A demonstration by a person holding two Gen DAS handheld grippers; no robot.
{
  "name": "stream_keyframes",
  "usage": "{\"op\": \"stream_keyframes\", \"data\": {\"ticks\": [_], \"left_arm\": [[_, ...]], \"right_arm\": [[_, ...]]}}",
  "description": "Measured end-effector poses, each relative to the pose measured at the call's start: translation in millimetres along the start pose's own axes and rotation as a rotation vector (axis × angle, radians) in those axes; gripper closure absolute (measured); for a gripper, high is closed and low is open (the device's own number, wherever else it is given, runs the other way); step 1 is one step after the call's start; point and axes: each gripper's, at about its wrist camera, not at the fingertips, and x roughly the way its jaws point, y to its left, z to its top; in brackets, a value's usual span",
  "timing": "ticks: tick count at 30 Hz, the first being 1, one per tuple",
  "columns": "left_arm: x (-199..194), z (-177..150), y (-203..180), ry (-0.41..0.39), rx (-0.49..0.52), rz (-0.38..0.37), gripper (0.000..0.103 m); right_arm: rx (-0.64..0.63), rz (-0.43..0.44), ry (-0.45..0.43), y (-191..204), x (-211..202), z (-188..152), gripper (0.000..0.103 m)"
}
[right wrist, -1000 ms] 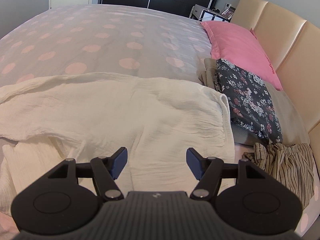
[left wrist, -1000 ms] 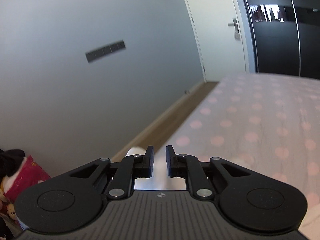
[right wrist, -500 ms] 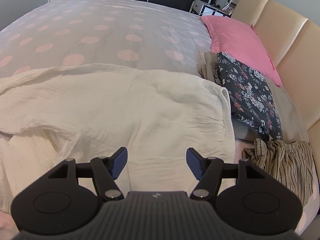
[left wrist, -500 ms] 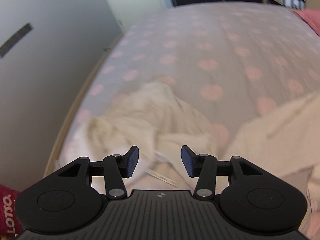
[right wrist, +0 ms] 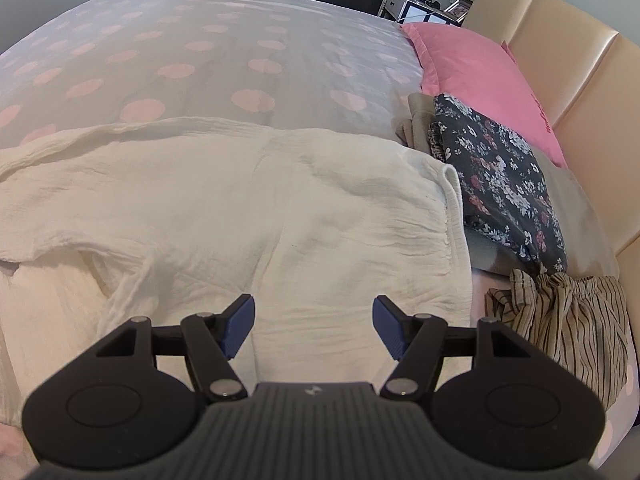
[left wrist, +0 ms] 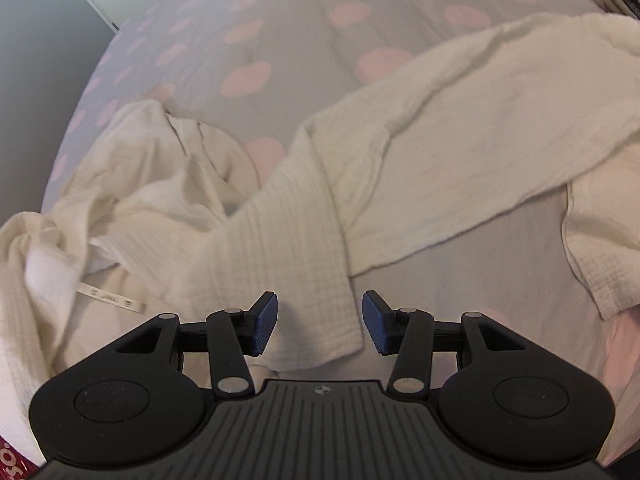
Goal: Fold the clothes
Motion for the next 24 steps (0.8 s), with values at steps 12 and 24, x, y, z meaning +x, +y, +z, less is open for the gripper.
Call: {"op": "stream_keyframes", "data": {"ticks": [12,24], "left_arm": [[39.8,-2.4,-0.8,0.093,-0.023,0.044,0.058],[-29.6,23.8,55.9,-0.087,-0.218,0.01,0.1]], "right_arm": [[-0.001,-0.003,0.008,0.7,3.9,-1.0,0.035],[0.007,-0.008,0.019,0.9,3.1,-3.1,0.035]]}}
